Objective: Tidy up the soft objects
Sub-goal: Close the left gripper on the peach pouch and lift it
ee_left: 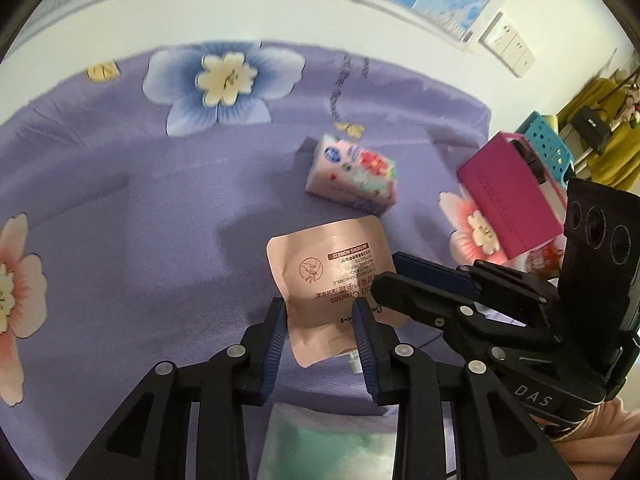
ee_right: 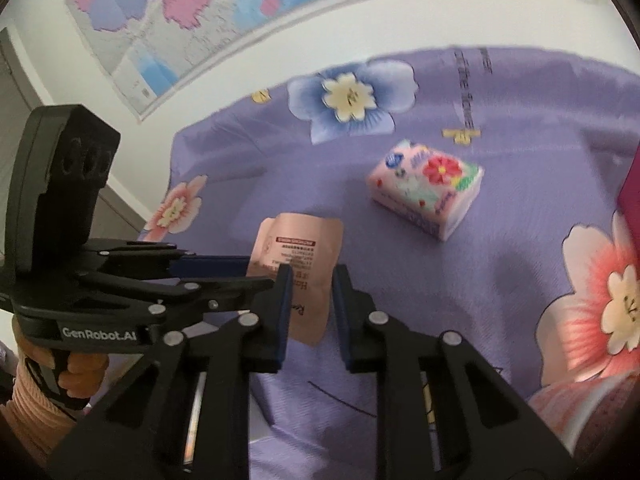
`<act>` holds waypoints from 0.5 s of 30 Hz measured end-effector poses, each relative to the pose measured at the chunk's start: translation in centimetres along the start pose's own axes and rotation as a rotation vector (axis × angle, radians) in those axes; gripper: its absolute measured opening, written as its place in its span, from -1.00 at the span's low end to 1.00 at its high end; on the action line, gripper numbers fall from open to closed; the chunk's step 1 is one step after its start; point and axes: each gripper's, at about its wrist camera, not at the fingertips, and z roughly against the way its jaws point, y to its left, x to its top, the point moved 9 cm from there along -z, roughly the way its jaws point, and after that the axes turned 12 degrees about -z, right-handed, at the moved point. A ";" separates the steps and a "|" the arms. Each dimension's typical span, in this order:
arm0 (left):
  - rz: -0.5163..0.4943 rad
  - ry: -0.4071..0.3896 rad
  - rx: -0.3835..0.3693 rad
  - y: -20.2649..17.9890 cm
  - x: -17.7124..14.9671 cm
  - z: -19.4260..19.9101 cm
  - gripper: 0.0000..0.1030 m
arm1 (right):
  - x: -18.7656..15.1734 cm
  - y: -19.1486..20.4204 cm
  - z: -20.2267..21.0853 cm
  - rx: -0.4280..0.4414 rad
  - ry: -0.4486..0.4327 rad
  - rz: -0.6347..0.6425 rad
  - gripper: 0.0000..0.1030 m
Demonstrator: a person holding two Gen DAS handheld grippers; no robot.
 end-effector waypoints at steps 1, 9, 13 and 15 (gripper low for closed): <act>-0.004 -0.022 0.003 -0.4 0.3 0.8 -0.37 | 0.2 0.3 0.6 0.011 -0.011 0.006 -0.55; -0.111 -0.184 0.013 -6.2 3.6 5.9 -0.37 | 2.2 1.9 8.7 0.067 -0.147 0.057 -0.55; -0.177 -0.240 -0.033 -10.6 6.1 6.8 -0.37 | 3.4 0.5 13.7 0.051 -0.230 0.049 -0.54; -0.194 -0.253 -0.063 -12.5 7.1 6.6 -0.37 | 4.0 -0.4 15.8 0.039 -0.272 0.045 -0.54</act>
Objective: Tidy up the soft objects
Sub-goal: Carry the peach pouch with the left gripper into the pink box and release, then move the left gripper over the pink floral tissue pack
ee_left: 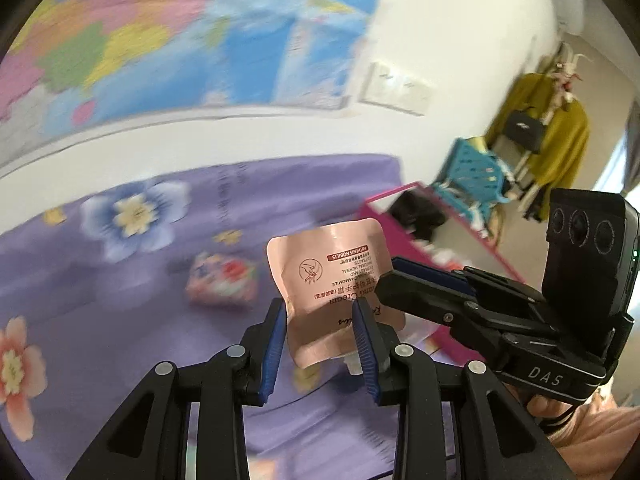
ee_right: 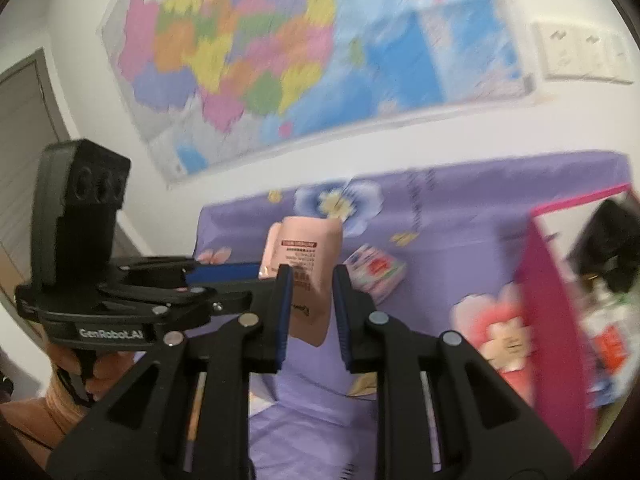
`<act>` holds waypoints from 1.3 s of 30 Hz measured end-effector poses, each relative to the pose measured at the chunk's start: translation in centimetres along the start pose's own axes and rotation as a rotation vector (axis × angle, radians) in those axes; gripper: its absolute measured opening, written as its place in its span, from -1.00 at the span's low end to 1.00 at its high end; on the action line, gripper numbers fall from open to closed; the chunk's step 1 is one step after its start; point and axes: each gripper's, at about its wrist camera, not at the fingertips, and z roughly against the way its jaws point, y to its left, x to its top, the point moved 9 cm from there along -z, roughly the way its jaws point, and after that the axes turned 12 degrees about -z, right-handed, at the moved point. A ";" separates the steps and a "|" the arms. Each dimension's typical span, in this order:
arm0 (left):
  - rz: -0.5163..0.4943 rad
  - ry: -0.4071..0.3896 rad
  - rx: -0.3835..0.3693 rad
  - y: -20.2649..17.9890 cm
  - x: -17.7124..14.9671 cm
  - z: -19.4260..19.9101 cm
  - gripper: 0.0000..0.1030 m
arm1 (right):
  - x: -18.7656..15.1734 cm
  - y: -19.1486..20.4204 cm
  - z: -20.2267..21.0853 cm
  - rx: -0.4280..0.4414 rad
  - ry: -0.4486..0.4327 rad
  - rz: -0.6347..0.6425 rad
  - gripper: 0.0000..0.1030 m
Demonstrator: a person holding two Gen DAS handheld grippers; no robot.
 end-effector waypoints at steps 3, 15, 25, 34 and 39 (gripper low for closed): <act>-0.020 -0.008 -0.054 -2.9 1.9 -1.7 -0.37 | 1.5 -1.7 2.9 -0.033 -0.052 0.000 -0.54; -0.075 0.013 -0.203 -12.6 8.3 -9.3 -0.37 | 5.2 -11.2 10.0 -0.132 -0.169 -0.123 -0.55; -0.031 0.110 -0.209 -14.0 9.1 -15.0 -0.38 | 6.0 -18.2 10.7 -0.215 -0.152 -0.222 -0.55; -0.053 0.073 -0.192 -13.4 8.6 -12.7 -0.33 | 4.7 -19.8 9.8 -0.208 -0.107 -0.270 -0.54; -0.070 -0.008 -0.169 -11.7 8.8 -8.2 -0.24 | 4.9 -16.4 9.5 -0.127 -0.095 -0.202 -0.53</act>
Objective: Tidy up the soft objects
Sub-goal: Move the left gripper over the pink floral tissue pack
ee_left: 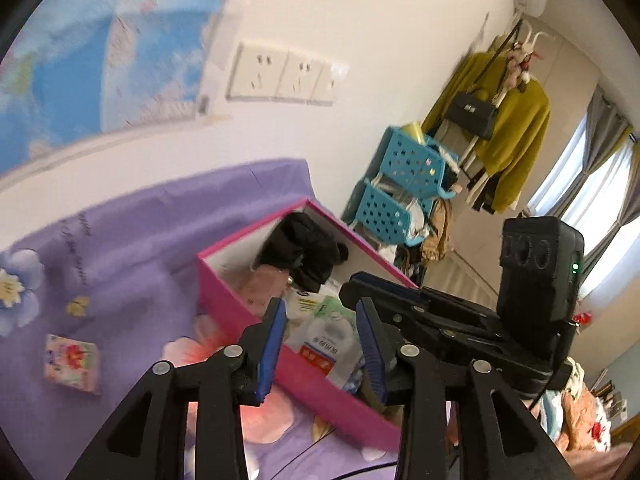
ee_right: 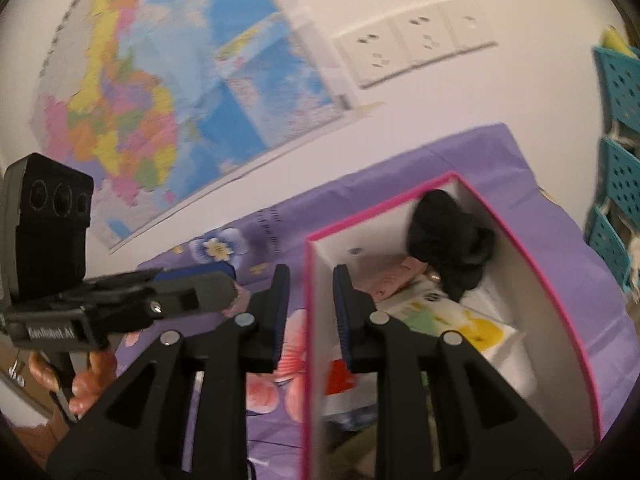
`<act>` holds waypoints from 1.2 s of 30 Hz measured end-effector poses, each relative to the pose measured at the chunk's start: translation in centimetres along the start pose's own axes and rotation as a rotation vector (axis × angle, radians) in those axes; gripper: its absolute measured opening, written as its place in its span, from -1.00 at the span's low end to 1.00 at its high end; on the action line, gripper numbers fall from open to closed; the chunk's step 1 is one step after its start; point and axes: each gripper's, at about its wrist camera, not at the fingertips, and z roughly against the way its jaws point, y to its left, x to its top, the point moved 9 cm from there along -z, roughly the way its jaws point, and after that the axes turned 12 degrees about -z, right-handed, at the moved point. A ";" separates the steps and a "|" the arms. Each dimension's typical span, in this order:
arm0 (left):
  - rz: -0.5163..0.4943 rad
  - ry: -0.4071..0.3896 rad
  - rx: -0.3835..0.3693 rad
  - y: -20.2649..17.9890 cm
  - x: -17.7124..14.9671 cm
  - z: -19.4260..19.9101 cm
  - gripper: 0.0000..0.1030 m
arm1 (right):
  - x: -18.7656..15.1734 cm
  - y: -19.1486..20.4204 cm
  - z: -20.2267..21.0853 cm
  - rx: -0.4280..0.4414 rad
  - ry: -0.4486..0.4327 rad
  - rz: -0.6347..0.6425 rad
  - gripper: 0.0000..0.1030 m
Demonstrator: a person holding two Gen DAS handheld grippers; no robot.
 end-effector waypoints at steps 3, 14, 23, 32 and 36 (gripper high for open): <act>0.011 -0.040 0.074 2.4 -0.6 3.1 -0.13 | -0.8 3.0 -0.5 0.065 0.041 0.066 -0.43; 0.189 0.054 0.353 15.9 -7.3 7.5 -0.11 | -3.4 8.4 -6.8 0.165 0.269 0.107 -0.42; 0.256 0.192 0.450 21.5 -12.2 5.0 -0.12 | -4.2 11.1 -10.3 0.192 0.378 0.125 -0.42; 0.222 0.241 0.503 23.1 -12.9 3.4 -0.12 | -4.3 11.3 -11.5 0.195 0.426 0.133 -0.42; 0.207 0.257 0.509 23.3 -12.9 2.8 -0.12 | -4.5 11.6 -12.2 0.203 0.453 0.142 -0.42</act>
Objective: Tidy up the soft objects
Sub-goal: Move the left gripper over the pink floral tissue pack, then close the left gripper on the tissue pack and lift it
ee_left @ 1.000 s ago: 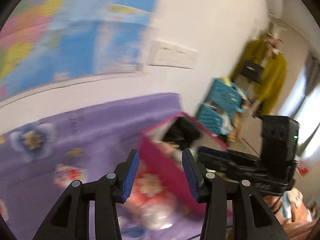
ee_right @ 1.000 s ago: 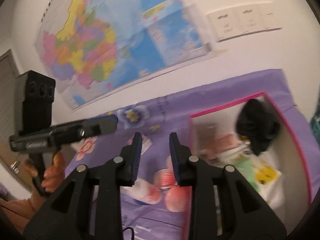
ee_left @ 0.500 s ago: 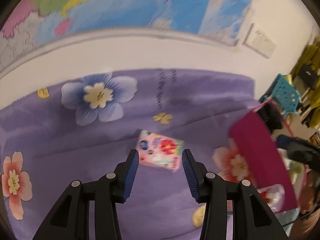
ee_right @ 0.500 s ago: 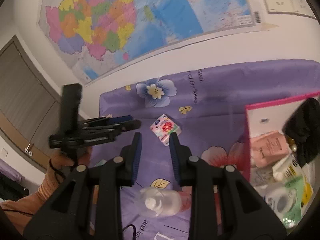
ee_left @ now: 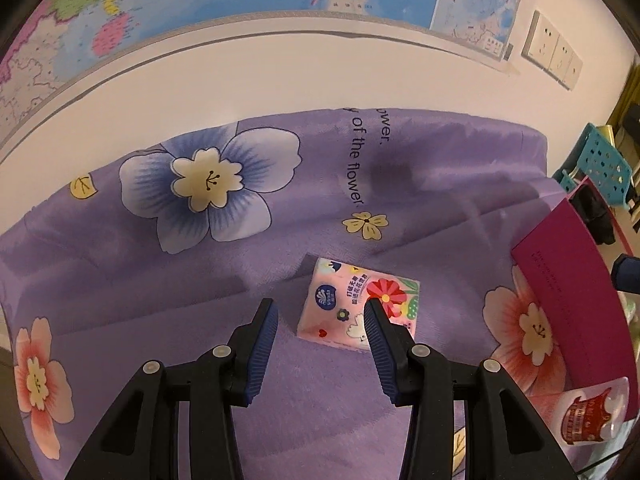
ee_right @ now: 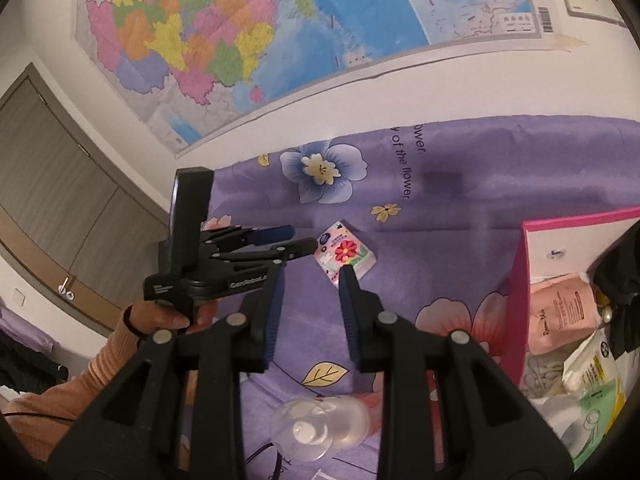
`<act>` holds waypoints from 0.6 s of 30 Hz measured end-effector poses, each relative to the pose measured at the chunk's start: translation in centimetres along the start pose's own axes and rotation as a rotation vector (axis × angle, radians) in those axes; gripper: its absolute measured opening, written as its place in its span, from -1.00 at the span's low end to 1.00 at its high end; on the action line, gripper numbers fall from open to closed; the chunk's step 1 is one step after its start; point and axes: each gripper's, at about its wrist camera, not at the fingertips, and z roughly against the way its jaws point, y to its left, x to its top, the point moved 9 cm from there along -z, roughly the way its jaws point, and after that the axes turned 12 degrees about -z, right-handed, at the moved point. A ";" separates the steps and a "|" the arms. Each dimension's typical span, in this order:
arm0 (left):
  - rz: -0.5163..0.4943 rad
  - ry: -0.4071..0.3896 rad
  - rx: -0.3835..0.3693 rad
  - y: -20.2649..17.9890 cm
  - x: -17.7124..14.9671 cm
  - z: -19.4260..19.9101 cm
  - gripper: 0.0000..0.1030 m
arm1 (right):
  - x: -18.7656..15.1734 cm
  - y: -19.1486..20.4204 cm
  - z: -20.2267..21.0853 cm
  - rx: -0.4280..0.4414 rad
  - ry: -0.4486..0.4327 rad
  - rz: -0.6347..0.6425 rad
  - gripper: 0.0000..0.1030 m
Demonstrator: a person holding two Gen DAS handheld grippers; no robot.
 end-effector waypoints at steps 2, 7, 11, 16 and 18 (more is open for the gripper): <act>-0.006 0.012 0.002 0.0 0.0 -0.4 -0.12 | 0.0 0.1 -0.5 0.002 0.016 0.005 -0.42; -0.011 0.049 -0.005 0.3 0.0 -1.7 -0.12 | 0.3 -0.1 -1.5 0.012 0.057 -0.003 -0.42; 0.002 0.080 -0.043 0.5 0.0 -3.0 -0.12 | 0.4 -0.4 -2.4 0.011 0.096 -0.010 -0.41; 0.021 0.099 -0.120 0.3 0.2 -3.6 -0.12 | 0.6 -1.0 -3.5 0.007 0.130 -0.023 -0.41; 0.016 0.103 -0.150 -0.2 0.2 -3.6 -0.12 | 0.6 -1.2 -3.9 0.004 0.139 -0.025 -0.41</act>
